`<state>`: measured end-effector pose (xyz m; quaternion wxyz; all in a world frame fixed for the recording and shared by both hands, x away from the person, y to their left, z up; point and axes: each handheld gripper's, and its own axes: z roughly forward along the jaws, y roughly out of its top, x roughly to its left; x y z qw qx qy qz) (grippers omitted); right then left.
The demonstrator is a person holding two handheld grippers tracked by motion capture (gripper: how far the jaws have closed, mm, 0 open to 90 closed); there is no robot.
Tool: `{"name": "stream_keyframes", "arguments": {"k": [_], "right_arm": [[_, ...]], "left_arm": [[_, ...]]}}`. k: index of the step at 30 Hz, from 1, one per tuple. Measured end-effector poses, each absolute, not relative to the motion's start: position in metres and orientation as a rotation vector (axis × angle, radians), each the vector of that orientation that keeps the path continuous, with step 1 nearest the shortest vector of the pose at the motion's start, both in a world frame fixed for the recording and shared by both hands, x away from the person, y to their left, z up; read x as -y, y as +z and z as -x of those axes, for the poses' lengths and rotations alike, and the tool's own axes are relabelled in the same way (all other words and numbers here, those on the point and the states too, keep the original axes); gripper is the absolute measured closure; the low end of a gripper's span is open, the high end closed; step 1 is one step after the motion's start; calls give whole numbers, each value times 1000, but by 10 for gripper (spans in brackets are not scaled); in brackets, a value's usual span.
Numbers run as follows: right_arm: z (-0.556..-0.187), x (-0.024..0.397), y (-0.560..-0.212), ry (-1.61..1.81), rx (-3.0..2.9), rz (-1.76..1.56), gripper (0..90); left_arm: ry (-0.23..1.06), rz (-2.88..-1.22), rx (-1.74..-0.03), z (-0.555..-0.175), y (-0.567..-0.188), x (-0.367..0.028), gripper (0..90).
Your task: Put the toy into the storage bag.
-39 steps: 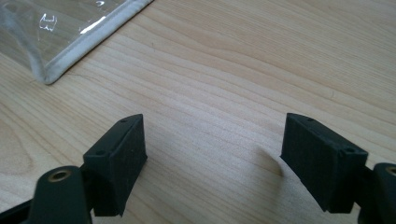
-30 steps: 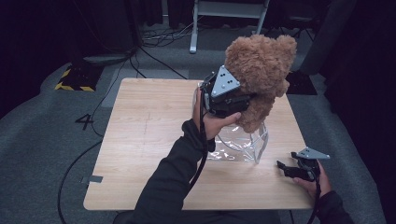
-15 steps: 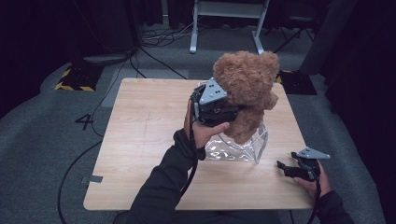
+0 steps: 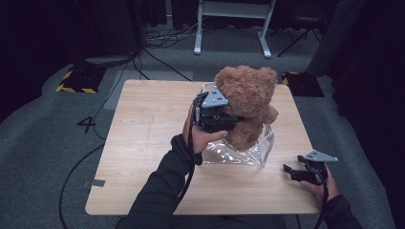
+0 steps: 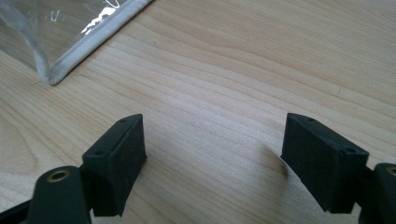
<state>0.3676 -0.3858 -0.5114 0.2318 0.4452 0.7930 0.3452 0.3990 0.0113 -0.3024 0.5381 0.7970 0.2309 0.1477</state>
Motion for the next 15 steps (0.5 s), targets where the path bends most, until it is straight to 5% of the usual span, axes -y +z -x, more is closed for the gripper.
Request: {"name": "stream_keyframes", "arguments": {"k": [15], "right_arm": [[-368,386,-511,955,-2188,-1221,215]], "left_arm": [[341,-1905,-464,-393,-308,-10,481]]}}
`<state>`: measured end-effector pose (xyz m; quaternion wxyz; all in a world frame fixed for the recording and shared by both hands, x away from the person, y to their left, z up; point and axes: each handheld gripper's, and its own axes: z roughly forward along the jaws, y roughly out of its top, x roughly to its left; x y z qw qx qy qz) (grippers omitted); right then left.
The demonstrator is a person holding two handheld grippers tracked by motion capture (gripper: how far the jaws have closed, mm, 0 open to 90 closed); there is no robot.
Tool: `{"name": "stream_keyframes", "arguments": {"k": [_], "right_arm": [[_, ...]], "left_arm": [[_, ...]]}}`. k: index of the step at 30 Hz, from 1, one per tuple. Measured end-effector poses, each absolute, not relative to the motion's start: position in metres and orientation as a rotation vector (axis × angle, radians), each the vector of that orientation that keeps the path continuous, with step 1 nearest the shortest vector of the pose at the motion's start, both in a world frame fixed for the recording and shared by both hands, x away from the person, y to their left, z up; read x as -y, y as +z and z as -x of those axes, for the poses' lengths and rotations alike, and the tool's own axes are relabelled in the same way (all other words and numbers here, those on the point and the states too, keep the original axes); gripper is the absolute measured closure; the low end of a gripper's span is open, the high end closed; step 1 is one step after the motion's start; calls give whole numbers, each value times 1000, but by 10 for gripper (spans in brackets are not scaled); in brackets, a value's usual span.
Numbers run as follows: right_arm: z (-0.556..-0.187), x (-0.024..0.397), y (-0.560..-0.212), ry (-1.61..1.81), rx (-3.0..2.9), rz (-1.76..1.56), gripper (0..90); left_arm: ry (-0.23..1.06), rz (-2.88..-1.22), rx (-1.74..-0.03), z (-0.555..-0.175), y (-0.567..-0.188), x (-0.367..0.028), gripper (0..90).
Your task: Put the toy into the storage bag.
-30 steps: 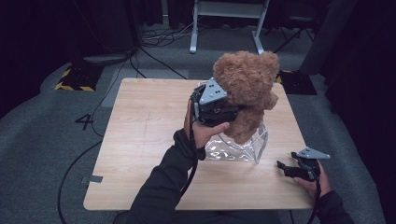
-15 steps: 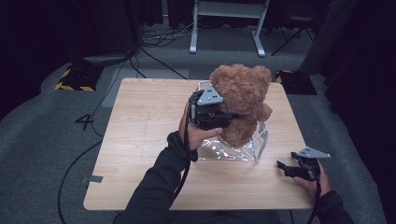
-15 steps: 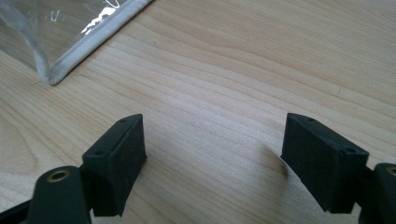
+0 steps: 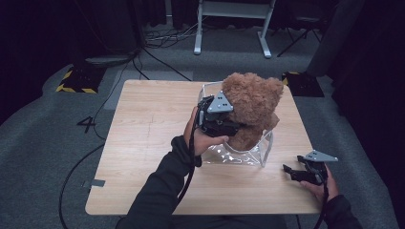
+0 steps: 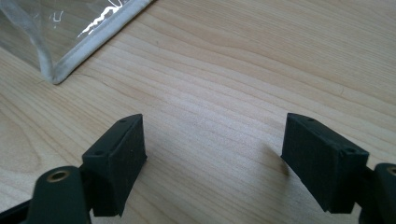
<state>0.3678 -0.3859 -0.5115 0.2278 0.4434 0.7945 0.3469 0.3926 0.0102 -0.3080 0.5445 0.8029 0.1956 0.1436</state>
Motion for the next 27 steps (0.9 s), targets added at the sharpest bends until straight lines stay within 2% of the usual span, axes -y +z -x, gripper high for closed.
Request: {"name": "stream_keyframes", "arguments": {"k": [6,10,19,24,27], "right_arm": [[-368,386,-512,957,-2189,-1223,215],[-368,386,-511,955,-2189,-1221,215],[-367,387,-512,963,-2198,-1218,215],[-367,387,-512,963,-2197,-1220,212],[-367,386,-512,961,-2195,-1218,210]], "left_arm": [[336,-1853,-452,-389,-295,-5,487],[403,-1836,-479,-392,-282,-3,497],[474,-1742,-572,-400,-277,-19,501],[499,-1744,-620,-403,-277,-20,504],[521,-1683,-667,-403,-279,-22,508]]}}
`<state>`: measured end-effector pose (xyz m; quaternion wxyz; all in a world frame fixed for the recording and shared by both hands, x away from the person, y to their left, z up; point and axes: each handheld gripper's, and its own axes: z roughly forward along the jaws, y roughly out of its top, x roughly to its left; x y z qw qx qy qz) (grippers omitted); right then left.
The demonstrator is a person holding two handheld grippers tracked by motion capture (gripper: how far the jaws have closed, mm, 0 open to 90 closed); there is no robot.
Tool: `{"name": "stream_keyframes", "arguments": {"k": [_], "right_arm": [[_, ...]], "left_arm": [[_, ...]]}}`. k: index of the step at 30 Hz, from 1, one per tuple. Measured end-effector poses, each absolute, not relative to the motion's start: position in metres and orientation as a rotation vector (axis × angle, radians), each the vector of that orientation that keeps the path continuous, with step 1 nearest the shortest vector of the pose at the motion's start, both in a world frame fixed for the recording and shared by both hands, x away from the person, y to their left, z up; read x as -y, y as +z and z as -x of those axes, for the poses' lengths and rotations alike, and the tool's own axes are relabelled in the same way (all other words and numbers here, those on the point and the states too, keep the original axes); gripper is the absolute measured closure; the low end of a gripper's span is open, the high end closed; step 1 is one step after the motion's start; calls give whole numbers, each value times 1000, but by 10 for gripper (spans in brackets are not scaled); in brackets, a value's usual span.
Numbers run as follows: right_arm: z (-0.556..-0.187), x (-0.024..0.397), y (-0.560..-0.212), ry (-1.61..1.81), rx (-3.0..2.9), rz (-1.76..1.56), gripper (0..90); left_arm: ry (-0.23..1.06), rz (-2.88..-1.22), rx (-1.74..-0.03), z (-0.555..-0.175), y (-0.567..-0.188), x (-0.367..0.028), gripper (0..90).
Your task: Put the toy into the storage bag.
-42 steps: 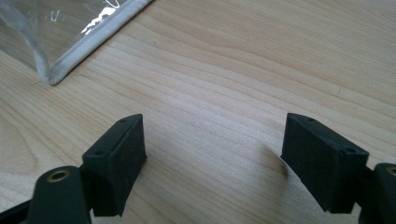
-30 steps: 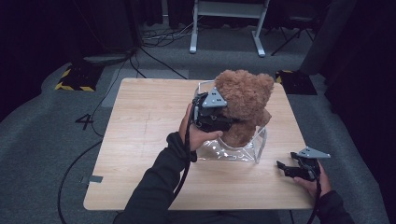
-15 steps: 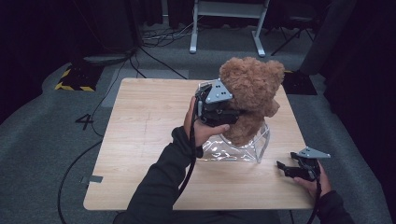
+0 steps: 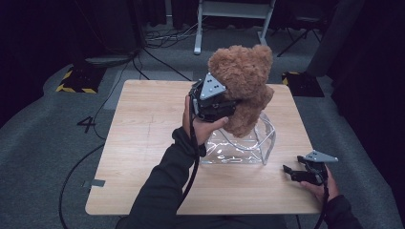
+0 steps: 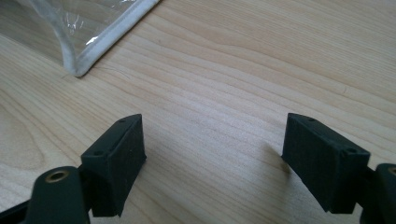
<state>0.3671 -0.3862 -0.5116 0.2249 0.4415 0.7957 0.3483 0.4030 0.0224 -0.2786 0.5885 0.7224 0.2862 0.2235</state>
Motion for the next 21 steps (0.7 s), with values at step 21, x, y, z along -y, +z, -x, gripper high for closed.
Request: {"name": "stream_keyframes", "arguments": {"k": [21], "right_arm": [[-368,387,-512,961,-2197,-1229,205]], "left_arm": [[576,-1651,-776,-395,-275,-42,514]]}}
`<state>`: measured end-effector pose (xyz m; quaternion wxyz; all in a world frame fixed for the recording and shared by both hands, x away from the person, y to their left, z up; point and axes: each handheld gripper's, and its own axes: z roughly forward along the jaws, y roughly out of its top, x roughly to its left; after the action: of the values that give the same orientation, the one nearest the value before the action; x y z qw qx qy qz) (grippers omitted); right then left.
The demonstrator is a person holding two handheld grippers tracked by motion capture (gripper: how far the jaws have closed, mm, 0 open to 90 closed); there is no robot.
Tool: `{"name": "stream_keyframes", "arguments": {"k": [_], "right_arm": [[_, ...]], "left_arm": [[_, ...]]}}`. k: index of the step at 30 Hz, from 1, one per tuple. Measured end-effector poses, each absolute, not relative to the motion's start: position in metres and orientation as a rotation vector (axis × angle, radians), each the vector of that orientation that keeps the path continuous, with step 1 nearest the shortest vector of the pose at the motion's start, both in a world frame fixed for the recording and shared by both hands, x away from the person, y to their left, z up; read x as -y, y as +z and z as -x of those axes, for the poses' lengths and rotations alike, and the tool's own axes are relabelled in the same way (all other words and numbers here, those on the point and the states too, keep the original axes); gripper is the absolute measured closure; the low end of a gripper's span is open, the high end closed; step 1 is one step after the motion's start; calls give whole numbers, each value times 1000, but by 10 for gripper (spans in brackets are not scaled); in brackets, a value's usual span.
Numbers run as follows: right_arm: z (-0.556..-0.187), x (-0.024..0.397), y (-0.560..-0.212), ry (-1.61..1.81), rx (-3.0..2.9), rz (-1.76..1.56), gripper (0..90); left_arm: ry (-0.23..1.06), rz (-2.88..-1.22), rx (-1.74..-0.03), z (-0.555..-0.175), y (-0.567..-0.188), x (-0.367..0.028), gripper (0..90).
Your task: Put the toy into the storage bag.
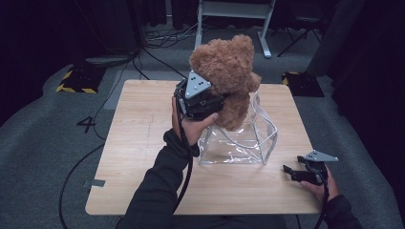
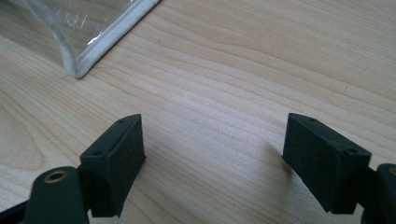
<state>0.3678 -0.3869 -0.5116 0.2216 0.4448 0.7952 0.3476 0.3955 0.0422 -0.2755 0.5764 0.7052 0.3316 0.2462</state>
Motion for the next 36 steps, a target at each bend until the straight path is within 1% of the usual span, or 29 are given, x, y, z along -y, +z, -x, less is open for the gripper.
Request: {"name": "stream_keyframes", "arguments": {"k": [5,12,16,26,30,32,36], "right_arm": [[-368,387,-512,963,-2199,-1232,204],[-368,387,-512,965,-2202,-1231,206],[-368,387,-512,965,-2202,-1230,206],[-368,387,-512,970,-2206,-1232,206],[-368,387,-512,970,-2207,-1228,206],[-368,387,-512,972,-2209,-1228,206],[-368,387,-512,971,-2209,-1227,206]], "left_arm": [[496,-1715,-743,-404,-289,-27,505],[466,-1896,-725,-416,-299,5,484],[442,-1939,-725,-420,-305,13,473],[341,-2040,-752,-434,-328,17,428],[331,-2096,-756,-436,-332,18,396],[331,-2119,-759,-435,-333,17,364],[331,-2126,-756,-434,-333,16,344]]}}
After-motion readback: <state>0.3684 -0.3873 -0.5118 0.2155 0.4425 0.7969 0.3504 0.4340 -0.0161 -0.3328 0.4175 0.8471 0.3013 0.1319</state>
